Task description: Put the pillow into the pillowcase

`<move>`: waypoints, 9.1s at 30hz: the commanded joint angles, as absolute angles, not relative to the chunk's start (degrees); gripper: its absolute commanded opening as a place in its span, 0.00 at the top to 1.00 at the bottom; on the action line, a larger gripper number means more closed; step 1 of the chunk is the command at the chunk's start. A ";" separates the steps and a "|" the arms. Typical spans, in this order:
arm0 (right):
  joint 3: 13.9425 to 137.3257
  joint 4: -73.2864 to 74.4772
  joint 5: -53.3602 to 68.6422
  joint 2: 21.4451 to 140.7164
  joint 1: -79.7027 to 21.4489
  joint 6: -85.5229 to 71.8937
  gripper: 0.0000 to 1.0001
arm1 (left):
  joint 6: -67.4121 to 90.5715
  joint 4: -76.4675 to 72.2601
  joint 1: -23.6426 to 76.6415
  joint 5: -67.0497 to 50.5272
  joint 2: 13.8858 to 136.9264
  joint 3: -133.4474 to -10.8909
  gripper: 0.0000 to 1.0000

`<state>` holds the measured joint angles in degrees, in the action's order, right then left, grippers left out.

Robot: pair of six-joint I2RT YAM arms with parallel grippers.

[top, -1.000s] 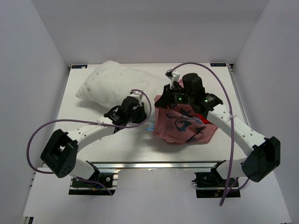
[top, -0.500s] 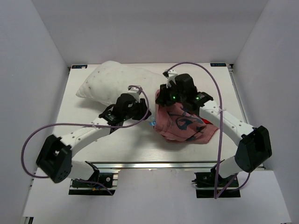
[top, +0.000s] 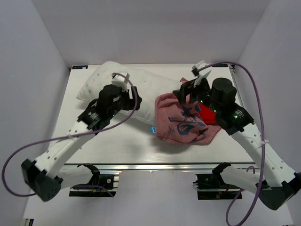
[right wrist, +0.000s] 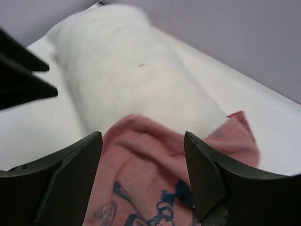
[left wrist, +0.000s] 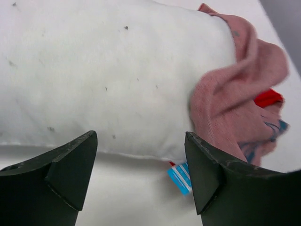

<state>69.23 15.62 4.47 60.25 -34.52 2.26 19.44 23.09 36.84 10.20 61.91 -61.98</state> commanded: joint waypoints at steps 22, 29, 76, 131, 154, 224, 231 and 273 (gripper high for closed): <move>69.17 16.00 5.89 74.53 -17.49 -13.71 0.25 | 12.74 35.51 28.74 0.00 116.36 -97.40 0.32; 68.38 16.70 7.73 75.23 -16.26 -13.80 0.26 | 16.34 29.98 28.65 -1.74 111.72 -80.44 1.00; 75.84 29.09 5.17 79.02 -33.48 -2.46 0.86 | 33.49 6.86 28.83 -7.73 58.36 -40.08 1.00; 115.57 32.70 19.07 105.40 -32.35 5.62 0.33 | 27.43 -0.27 27.60 1.58 86.93 -66.71 0.76; 65.22 32.87 6.69 69.34 -48.51 -7.38 0.31 | 33.82 37.61 27.25 -2.37 52.30 -50.92 0.10; 88.85 30.33 22.16 73.35 -36.74 24.43 0.11 | 57.04 5.53 18.03 3.78 74.60 -52.37 0.73; 71.91 31.38 19.43 68.90 -32.26 14.00 0.14 | 57.04 6.15 12.13 -3.95 83.31 -55.63 0.72; 73.73 -4.66 -2.46 74.36 -30.76 -7.82 1.00 | 44.57 17.83 11.33 -19.33 90.44 -73.55 0.78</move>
<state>70.41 1.13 -5.10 77.47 -30.09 -6.24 48.58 13.65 10.35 -19.16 89.86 -70.22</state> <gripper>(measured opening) 0.124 0.222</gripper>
